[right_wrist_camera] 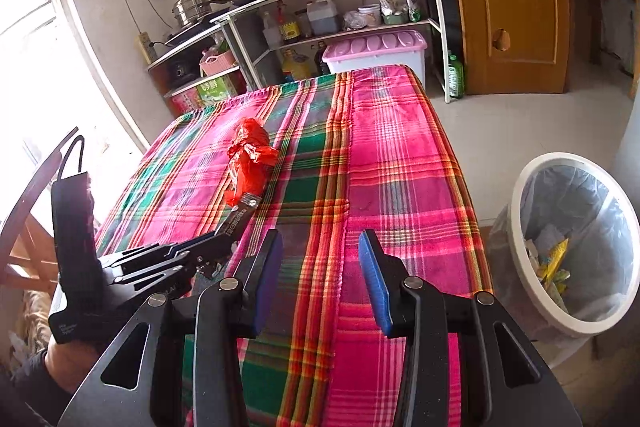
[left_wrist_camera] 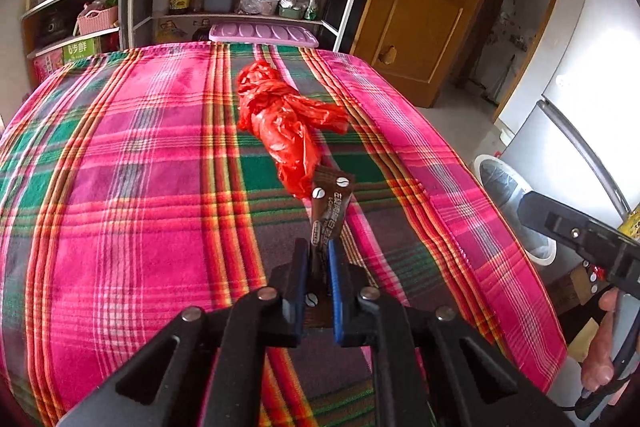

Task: Collect trash
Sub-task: 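Grasp the brown chocolate wrapper with the left tool, then grasp the red plastic bag with the right tool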

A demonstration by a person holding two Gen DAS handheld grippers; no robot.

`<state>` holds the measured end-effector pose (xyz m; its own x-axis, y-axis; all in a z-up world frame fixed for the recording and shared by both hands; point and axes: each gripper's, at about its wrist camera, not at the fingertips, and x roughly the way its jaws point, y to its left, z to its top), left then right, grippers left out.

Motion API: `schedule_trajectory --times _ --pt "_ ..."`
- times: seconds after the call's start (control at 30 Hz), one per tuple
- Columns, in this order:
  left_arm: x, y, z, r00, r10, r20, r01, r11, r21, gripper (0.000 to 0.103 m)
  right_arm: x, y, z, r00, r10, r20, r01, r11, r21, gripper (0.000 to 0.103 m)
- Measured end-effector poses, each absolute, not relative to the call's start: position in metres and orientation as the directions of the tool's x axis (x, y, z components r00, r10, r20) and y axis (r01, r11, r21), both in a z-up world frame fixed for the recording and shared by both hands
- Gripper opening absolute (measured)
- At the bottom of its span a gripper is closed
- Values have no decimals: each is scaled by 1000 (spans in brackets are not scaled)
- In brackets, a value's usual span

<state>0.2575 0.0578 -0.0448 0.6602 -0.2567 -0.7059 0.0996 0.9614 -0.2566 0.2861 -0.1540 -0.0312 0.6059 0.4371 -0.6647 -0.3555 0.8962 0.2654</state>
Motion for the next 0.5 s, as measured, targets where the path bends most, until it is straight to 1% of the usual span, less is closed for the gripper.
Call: schedule_trajectory --times 0.13,0.2,0.33,0.5 --pt "244 75 -41 672 -299 -677 100 943 -317 10 296 -135 -33 589 448 -672 -385 887 255 41" --pt "236 80 -38 680 -309 -665 108 939 -326 10 301 -126 -34 580 460 -673 -400 880 257 41" --pt "228 95 -35 701 -288 -653 83 941 -327 10 316 -101 -37 564 471 -678 -428 869 248 41" --pt "227 125 -36 728 -249 -638 18 938 -346 10 340 -70 -49 523 485 -701 -434 859 270 41"
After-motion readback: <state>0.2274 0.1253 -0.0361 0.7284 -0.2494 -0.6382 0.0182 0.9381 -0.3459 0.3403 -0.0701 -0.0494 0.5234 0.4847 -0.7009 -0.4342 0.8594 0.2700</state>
